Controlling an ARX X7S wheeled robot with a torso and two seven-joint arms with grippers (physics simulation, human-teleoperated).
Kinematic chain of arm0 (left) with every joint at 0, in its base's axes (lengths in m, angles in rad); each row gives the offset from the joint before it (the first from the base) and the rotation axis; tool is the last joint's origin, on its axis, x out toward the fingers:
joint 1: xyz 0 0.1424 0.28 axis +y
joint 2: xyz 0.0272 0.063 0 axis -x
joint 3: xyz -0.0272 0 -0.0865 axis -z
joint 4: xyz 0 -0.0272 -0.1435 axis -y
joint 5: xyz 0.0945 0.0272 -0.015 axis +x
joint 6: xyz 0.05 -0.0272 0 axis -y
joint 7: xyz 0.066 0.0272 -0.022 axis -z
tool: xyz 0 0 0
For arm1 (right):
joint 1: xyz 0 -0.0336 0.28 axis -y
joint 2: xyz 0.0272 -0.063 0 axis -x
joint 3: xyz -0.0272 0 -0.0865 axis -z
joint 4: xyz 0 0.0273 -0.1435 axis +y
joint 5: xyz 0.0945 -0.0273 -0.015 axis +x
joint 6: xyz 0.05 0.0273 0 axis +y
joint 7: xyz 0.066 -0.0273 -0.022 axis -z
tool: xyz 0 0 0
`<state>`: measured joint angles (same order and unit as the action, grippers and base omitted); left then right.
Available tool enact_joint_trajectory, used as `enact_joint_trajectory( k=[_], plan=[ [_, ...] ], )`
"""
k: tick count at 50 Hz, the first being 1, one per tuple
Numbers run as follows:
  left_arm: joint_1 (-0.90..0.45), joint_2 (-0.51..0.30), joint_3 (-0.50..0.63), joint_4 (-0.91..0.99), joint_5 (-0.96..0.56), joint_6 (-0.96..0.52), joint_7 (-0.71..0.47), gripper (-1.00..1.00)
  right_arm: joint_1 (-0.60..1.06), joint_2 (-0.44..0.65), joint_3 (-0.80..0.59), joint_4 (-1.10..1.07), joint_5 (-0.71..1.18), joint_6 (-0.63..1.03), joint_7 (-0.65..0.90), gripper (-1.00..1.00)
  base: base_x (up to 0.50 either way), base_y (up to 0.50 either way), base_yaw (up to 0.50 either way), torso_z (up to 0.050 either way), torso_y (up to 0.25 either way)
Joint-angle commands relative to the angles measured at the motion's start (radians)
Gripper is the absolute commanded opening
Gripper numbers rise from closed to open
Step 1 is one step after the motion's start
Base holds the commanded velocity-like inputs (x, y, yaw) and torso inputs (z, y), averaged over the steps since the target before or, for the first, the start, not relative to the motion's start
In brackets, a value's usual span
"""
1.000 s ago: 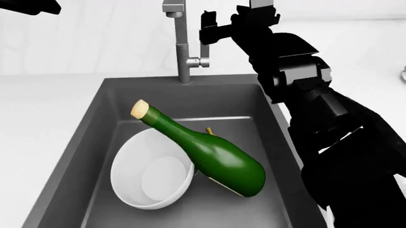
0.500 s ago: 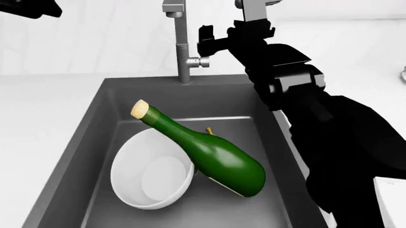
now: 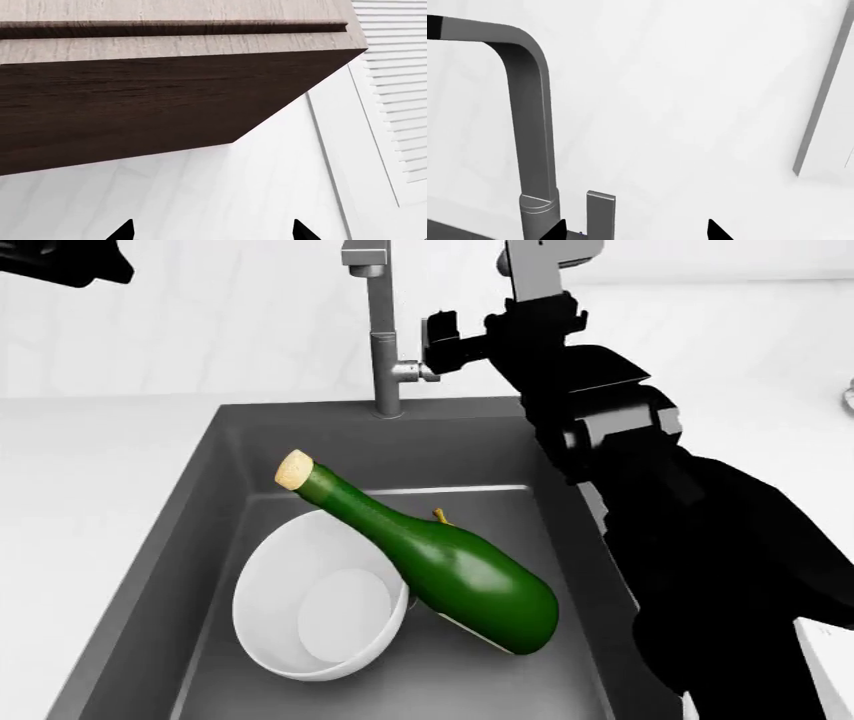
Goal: Pick the bowl and bottle and place them in the sink. Then turn on the water.
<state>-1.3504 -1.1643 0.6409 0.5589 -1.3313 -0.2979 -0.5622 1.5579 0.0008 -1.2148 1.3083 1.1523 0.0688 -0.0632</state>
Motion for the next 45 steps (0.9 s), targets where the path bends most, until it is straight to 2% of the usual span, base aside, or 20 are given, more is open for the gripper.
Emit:
enact_joint_trajectory(
  k=[1,15,30,45],
  plan=[
    [0.018,-0.003,0.000,-0.004,0.009,0.010,0.001,1.00,-0.011,-0.001,0.122,0.000,-0.167,0.034,0.004,1.00,0.00,0.00,0.00,0.000,0.000],
    [0.033,-0.006,-0.003,-0.009,0.017,0.019,-0.003,1.00,0.000,-0.001,0.080,0.000,-0.137,0.002,0.012,1.00,0.00,0.00,0.00,0.000,0.000],
    [0.050,-0.016,-0.004,0.009,0.035,0.024,-0.011,1.00,0.042,-0.001,-0.079,0.000,0.012,-0.043,0.012,1.00,0.00,0.00,0.00,0.000,0.000],
    [0.071,-0.026,-0.012,0.015,0.052,0.049,-0.003,1.00,0.051,-0.001,-0.182,-0.001,0.113,-0.065,0.008,1.00,0.00,0.00,0.00,0.005,-0.087]
  ],
)
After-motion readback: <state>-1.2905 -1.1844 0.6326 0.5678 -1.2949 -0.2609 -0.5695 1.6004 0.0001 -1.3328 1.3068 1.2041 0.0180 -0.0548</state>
